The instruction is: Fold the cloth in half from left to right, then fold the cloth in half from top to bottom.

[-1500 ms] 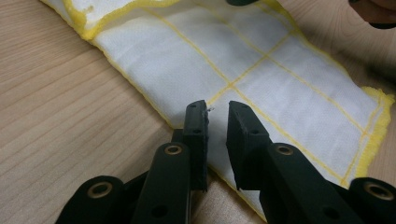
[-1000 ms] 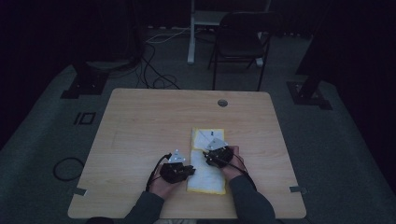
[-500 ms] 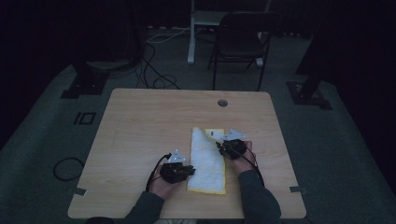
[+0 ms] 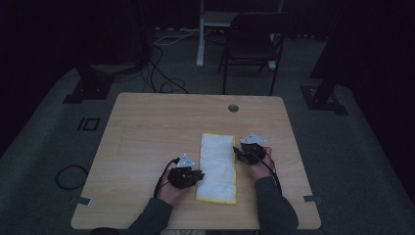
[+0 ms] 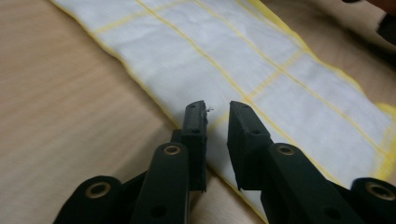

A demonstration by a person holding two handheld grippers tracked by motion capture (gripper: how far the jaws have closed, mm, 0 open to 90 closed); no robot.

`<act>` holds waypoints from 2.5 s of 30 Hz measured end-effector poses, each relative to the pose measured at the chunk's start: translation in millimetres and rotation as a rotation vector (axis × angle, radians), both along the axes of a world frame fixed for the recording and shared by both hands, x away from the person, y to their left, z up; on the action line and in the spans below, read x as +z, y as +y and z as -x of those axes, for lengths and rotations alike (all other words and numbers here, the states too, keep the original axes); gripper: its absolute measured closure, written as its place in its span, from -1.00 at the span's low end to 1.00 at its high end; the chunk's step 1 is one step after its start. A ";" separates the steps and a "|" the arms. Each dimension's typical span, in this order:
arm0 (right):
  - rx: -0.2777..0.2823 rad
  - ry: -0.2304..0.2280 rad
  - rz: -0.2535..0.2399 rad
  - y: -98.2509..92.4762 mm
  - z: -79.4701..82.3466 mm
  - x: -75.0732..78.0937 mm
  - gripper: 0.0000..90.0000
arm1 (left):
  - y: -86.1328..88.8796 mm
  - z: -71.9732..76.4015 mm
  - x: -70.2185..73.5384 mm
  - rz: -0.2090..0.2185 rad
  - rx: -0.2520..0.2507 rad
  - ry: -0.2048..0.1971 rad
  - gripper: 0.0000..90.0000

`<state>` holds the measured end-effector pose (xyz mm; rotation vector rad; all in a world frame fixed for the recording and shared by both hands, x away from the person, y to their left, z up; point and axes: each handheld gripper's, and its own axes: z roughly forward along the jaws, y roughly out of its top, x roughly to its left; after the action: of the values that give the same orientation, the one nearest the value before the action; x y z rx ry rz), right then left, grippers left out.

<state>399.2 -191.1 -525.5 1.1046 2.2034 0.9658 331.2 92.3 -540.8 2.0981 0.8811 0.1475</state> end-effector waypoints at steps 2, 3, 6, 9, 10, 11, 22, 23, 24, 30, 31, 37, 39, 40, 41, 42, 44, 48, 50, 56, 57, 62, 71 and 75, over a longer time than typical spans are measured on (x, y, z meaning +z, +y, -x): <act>0.001 -0.002 -0.002 0.0 -0.3 0.1 0.31 | 1.6 -7.1 2.2 0.002 0.020 -0.006 0.69; 0.001 -0.002 -0.003 0.0 -0.6 0.1 0.31 | 2.4 -10.8 3.7 0.005 0.030 -0.006 0.69; 0.001 0.002 -0.006 -0.2 -1.3 -0.5 0.31 | 3.4 -21.2 8.8 0.018 0.048 -0.014 0.68; 0.001 0.009 -0.025 -1.2 -3.2 -1.3 0.31 | 3.3 -33.8 14.8 0.012 0.061 -0.031 0.68; -0.003 0.017 -0.031 -1.6 -3.9 -0.9 0.30 | 3.1 -37.6 16.3 0.016 0.069 -0.033 0.68; -0.005 0.017 -0.032 -1.5 -4.5 -0.3 0.30 | 2.9 -41.7 17.9 0.016 0.074 -0.038 0.68; 0.000 0.020 -0.096 -1.6 -11.9 10.7 0.27 | -0.3 -80.0 24.7 0.027 0.131 -0.038 0.60; -0.008 0.025 -0.116 -1.2 -13.8 11.2 0.26 | -0.5 -83.9 24.4 0.032 0.141 -0.033 0.55; -0.014 0.026 -0.119 -0.4 -15.7 11.2 0.26 | -1.1 -87.7 23.9 0.033 0.152 -0.031 0.53; -0.044 0.051 -0.136 5.5 -26.8 6.7 0.21 | -6.7 -106.3 19.8 0.022 0.190 -0.022 0.38; -0.050 0.057 -0.135 6.4 -28.4 5.3 0.16 | -8.6 -110.7 18.1 0.015 0.209 -0.020 0.38; -0.071 0.089 -0.113 11.2 -39.1 -1.4 0.15 | -13.5 -120.6 11.3 -0.002 0.243 -0.019 0.34; -0.067 0.112 -0.120 11.8 -42.8 -3.2 0.13 | -14.9 -123.2 9.7 0.002 0.254 -0.012 0.33; -0.069 0.118 -0.116 12.8 -44.5 -4.4 0.08 | -15.8 -124.5 8.8 -0.005 0.255 -0.015 0.32; -0.076 0.123 -0.111 13.7 -46.1 -5.6 0.06 | -16.8 -125.6 7.8 -0.010 0.260 -0.014 0.31; -0.076 0.123 -0.111 13.7 -46.1 -5.6 0.06 | -16.8 -125.6 7.8 -0.010 0.260 -0.014 0.30; -0.093 0.137 -0.136 16.1 -50.3 -8.1 -0.01 | -20.0 -128.8 4.2 -0.018 0.274 -0.006 0.29; -0.112 0.149 -0.171 18.1 -54.8 -8.3 -0.06 | -23.4 -131.6 1.2 -0.034 0.276 0.008 0.27; -0.141 0.162 -0.181 19.9 -59.9 -9.8 -0.12 | -24.7 -133.4 -0.4 -0.027 0.289 0.008 0.27; -0.151 0.173 -0.124 24.3 -63.3 -14.2 0.02 | -27.2 -134.8 -2.1 -0.035 0.293 -0.019 0.26; -0.138 0.162 -0.109 26.2 -61.5 -14.6 0.05 | -27.3 -134.8 -2.5 -0.031 0.293 -0.022 0.26; -0.140 0.148 -0.100 28.9 -59.3 -15.3 0.16 | -30.4 -136.3 -1.6 -0.044 0.286 -0.019 0.28; -0.099 0.189 -0.134 32.4 -58.3 -13.3 0.76 | -38.9 -135.9 -0.9 -0.035 0.265 0.020 0.76; -0.099 0.207 -0.161 31.1 -59.2 -13.4 0.87 | -40.4 -138.8 2.1 -0.051 0.257 0.046 0.86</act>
<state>458.5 -160.0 -538.9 1.4315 2.2369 1.0408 470.1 52.0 -538.7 2.0354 1.1844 0.2590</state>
